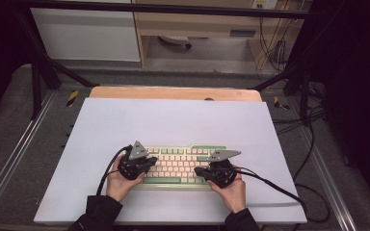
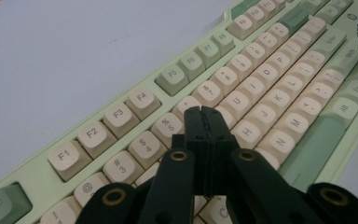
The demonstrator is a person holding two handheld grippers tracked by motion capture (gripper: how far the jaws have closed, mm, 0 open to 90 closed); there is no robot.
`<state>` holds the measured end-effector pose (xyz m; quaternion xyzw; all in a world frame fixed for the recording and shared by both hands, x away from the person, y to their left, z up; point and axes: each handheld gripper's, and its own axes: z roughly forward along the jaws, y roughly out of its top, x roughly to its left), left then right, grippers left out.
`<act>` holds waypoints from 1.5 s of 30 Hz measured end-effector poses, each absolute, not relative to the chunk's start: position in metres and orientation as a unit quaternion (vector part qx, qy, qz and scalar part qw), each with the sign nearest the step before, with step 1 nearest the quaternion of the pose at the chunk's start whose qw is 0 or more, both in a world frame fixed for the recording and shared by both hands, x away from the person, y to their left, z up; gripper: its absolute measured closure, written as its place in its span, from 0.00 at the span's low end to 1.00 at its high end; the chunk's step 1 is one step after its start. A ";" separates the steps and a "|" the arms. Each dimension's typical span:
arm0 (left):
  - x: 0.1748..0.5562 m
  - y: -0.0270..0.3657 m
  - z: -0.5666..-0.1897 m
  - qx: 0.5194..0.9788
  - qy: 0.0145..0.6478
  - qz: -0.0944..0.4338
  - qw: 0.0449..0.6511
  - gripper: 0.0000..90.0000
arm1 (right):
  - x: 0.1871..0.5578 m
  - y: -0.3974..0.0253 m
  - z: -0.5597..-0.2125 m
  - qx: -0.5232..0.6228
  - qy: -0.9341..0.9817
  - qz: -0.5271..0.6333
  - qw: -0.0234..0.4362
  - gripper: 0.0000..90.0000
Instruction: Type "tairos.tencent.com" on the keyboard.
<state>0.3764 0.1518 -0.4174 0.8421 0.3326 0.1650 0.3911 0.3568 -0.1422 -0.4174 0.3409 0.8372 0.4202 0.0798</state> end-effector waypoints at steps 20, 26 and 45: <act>0.380 0.144 -0.428 0.844 0.332 0.163 0.388 0.99 | 0.357 -0.143 -0.418 0.342 0.837 0.420 0.078 1.00; 0.381 0.143 -0.431 0.847 0.330 0.163 0.384 1.00 | 0.357 -0.143 -0.419 0.343 0.836 0.422 0.079 1.00; 0.370 0.150 -0.419 0.843 0.319 0.163 0.400 1.00 | 0.356 -0.144 -0.415 0.342 0.834 0.425 0.082 1.00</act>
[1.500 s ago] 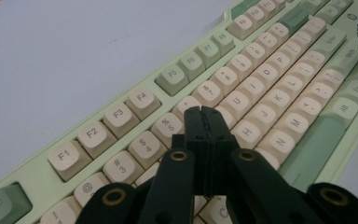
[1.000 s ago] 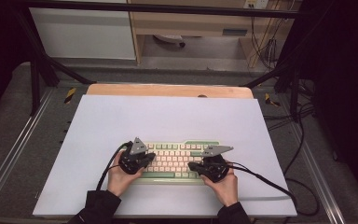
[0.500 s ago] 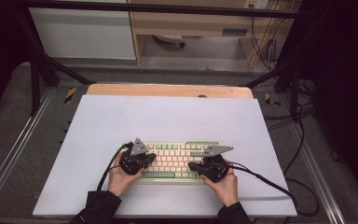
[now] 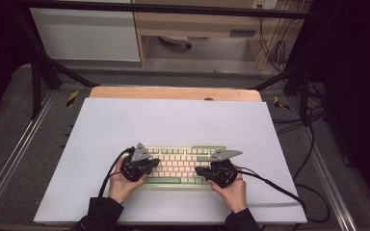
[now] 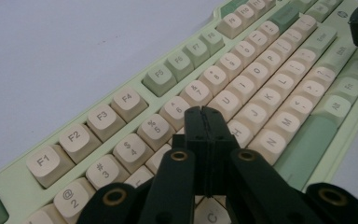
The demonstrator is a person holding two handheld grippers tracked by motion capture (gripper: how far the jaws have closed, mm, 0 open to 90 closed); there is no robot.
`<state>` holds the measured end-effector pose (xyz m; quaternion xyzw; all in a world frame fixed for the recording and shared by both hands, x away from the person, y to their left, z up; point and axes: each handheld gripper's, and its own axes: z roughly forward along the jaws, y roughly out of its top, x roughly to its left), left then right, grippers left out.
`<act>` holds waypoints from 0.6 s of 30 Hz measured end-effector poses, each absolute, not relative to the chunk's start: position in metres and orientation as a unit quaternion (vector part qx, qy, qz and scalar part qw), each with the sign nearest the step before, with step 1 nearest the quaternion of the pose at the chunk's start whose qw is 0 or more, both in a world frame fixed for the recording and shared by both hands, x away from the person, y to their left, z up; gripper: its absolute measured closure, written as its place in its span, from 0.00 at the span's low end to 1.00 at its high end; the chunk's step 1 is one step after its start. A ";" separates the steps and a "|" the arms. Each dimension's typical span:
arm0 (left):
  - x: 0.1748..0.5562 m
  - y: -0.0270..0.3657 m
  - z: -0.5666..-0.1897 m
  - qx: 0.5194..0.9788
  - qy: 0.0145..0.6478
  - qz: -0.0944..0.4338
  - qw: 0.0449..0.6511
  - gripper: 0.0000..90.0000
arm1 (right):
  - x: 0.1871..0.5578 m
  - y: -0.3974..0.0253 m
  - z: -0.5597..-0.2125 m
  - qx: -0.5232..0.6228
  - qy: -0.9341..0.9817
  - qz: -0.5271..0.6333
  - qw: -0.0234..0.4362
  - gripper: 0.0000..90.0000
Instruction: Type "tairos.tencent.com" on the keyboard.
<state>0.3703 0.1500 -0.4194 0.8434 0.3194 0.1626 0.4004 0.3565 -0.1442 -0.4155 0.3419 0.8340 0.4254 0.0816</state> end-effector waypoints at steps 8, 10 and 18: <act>0.365 0.165 -0.416 0.839 0.326 0.166 0.402 1.00 | 0.356 -0.145 -0.413 0.343 0.832 0.428 0.082 1.00; 0.364 0.169 -0.415 0.837 0.330 0.166 0.403 1.00 | 0.356 -0.145 -0.413 0.344 0.832 0.428 0.081 1.00; 0.358 0.186 -0.414 0.832 0.339 0.166 0.407 1.00 | 0.356 -0.145 -0.412 0.345 0.830 0.430 0.080 1.00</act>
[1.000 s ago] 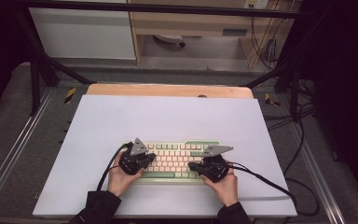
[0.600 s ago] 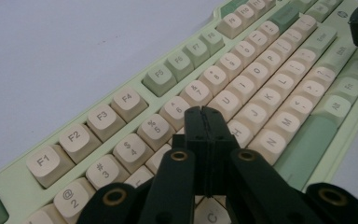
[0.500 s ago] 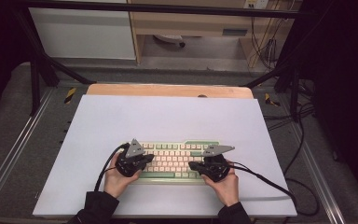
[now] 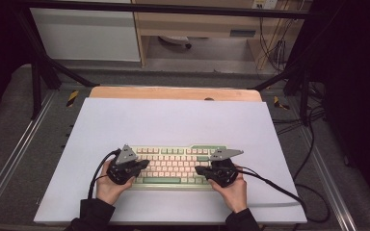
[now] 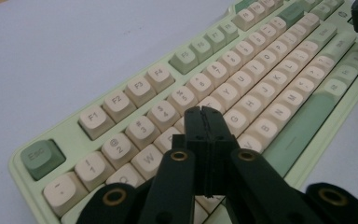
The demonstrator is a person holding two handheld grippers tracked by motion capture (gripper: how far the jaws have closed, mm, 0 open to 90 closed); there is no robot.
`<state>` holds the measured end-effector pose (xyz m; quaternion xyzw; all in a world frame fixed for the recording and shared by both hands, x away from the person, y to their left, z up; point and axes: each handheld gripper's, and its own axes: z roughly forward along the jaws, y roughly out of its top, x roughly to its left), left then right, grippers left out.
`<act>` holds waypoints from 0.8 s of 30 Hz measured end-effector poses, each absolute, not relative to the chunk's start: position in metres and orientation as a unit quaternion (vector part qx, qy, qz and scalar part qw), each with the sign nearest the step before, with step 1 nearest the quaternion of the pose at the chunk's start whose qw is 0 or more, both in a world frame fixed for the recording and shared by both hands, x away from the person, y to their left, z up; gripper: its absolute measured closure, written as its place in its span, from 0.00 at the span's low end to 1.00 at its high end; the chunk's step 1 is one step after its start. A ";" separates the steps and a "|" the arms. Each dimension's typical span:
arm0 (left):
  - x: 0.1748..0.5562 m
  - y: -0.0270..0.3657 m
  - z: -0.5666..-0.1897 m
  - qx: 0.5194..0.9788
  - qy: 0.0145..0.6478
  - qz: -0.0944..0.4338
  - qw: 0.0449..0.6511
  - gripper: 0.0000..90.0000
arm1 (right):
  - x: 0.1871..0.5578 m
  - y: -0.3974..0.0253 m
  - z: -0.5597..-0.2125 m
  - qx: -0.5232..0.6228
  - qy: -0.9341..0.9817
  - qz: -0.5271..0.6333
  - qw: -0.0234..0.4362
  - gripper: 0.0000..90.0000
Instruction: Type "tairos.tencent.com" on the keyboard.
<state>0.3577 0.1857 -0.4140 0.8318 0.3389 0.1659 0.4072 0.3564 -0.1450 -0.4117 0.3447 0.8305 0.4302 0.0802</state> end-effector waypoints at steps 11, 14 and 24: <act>0.349 0.209 -0.417 0.826 0.350 0.167 0.409 1.00 | 0.357 -0.138 -0.412 0.340 0.833 0.429 0.079 1.00; 0.347 0.213 -0.416 0.825 0.352 0.167 0.410 1.00 | 0.358 -0.134 -0.411 0.337 0.835 0.428 0.077 1.00; 0.345 0.220 -0.419 0.823 0.358 0.165 0.410 1.00 | 0.364 -0.120 -0.416 0.332 0.841 0.422 0.073 1.00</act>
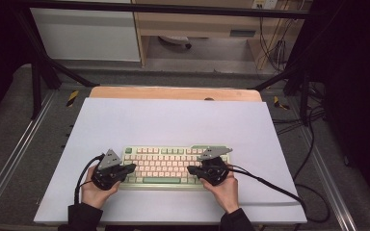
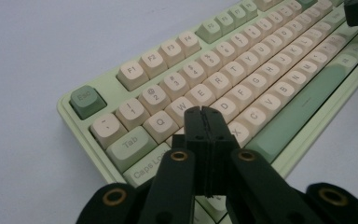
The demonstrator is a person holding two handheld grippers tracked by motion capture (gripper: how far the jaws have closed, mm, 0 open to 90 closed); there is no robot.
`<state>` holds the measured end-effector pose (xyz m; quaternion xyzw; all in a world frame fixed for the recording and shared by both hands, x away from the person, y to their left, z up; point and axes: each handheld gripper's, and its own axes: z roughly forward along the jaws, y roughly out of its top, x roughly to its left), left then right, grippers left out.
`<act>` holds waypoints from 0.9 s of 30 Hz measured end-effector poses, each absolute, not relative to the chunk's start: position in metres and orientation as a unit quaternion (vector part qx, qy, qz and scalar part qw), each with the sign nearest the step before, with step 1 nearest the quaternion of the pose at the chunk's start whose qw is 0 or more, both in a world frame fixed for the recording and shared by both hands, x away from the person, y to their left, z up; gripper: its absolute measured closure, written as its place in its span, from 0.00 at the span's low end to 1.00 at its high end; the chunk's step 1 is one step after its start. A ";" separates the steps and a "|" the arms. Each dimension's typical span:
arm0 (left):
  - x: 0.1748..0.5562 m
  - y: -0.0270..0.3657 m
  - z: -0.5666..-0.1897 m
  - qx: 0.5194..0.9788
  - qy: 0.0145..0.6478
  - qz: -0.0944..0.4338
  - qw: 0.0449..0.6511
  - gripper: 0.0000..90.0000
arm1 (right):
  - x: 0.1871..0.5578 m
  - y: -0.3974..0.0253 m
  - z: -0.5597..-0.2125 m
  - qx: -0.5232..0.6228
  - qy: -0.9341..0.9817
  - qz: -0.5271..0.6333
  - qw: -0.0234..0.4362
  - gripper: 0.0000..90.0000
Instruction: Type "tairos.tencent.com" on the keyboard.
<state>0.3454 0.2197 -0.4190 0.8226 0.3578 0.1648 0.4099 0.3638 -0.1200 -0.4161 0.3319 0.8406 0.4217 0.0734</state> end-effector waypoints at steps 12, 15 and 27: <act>0.346 0.220 -0.422 0.824 0.358 0.161 0.409 1.00 | 0.366 -0.112 -0.427 0.331 0.842 0.422 0.060 1.00; 0.346 0.220 -0.423 0.825 0.356 0.161 0.409 1.00 | 0.365 -0.111 -0.429 0.331 0.842 0.422 0.056 1.00; 0.346 0.220 -0.423 0.824 0.357 0.161 0.410 1.00 | 0.365 -0.110 -0.431 0.329 0.843 0.422 0.054 1.00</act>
